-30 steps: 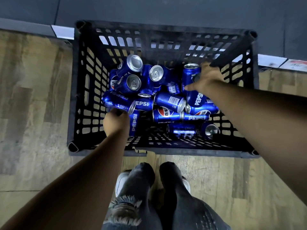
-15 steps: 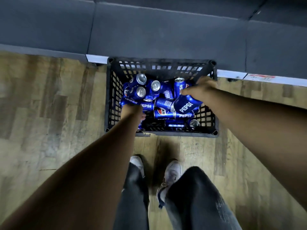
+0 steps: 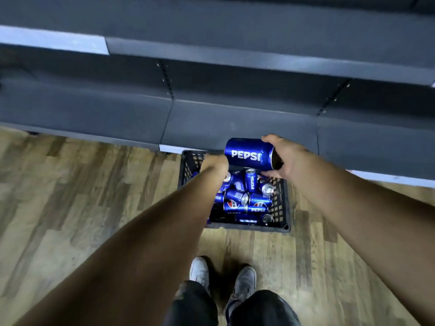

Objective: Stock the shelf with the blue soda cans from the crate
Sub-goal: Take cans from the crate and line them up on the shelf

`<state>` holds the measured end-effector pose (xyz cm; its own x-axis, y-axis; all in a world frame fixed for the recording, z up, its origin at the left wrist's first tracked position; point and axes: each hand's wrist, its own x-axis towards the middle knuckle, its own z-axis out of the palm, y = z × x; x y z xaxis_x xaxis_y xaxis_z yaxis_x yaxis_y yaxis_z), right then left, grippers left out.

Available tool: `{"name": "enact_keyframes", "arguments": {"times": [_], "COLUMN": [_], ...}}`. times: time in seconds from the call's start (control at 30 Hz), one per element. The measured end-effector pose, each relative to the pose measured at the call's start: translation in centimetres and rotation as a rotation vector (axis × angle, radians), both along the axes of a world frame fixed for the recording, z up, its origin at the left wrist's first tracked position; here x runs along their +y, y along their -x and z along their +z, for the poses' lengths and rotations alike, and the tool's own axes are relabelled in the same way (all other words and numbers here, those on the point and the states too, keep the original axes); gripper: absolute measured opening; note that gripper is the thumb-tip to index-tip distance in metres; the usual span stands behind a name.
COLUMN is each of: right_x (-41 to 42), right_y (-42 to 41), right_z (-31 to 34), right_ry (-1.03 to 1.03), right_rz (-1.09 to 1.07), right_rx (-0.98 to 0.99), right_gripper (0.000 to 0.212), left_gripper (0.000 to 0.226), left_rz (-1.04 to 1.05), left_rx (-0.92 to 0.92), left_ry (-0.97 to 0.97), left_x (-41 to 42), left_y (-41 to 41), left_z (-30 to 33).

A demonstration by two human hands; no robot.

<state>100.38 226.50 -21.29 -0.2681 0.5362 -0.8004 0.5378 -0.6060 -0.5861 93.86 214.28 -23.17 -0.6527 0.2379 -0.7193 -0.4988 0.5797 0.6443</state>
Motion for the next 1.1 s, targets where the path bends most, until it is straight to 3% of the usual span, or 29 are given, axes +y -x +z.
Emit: {"name": "enact_keyframes", "arguments": {"times": [0.07, 0.13, 0.27, 0.43, 0.6, 0.87, 1.1], "right_x": [-0.6, -1.4, -2.9, -4.1, -5.2, -6.4, -6.8], "right_y": [-0.6, -1.3, -2.3, -3.5, -4.0, -4.0, -3.9], "right_z": [4.1, 7.5, 13.4, 18.4, 22.1, 25.5, 27.3], "right_ry": [0.023, 0.075, 0.141, 0.156, 0.175, 0.201, 0.183], "right_rz": [-0.013, -0.046, -0.132, -0.215, -0.259, -0.312, -0.266], "right_rx": [0.066, 0.143, 0.302, 0.468, 0.619, 0.753, 0.806], "right_gripper": [0.023, 0.022, 0.021, 0.022, 0.014, 0.014, 0.018], "left_gripper": [0.046, 0.049, 0.032, 0.042, 0.053, 0.042, 0.068], "left_rz": [0.058, 0.094, 0.016, 0.004, -0.06, -0.163, -0.187], "left_rx": [0.002, 0.061, 0.175, 0.188, 0.221, 0.281, 0.36], "left_ry": [-0.08, -0.175, -0.316, -0.431, -0.509, -0.591, -0.648], "left_x": [-0.3, -0.3, -0.4, -0.7, -0.6, -0.4, -0.7], "left_y": [0.1, 0.3, 0.6, 0.8, 1.4, 2.0, 2.3], "left_z": [2.7, 6.2, 12.2, 18.4, 22.9, 27.7, 30.6]}}
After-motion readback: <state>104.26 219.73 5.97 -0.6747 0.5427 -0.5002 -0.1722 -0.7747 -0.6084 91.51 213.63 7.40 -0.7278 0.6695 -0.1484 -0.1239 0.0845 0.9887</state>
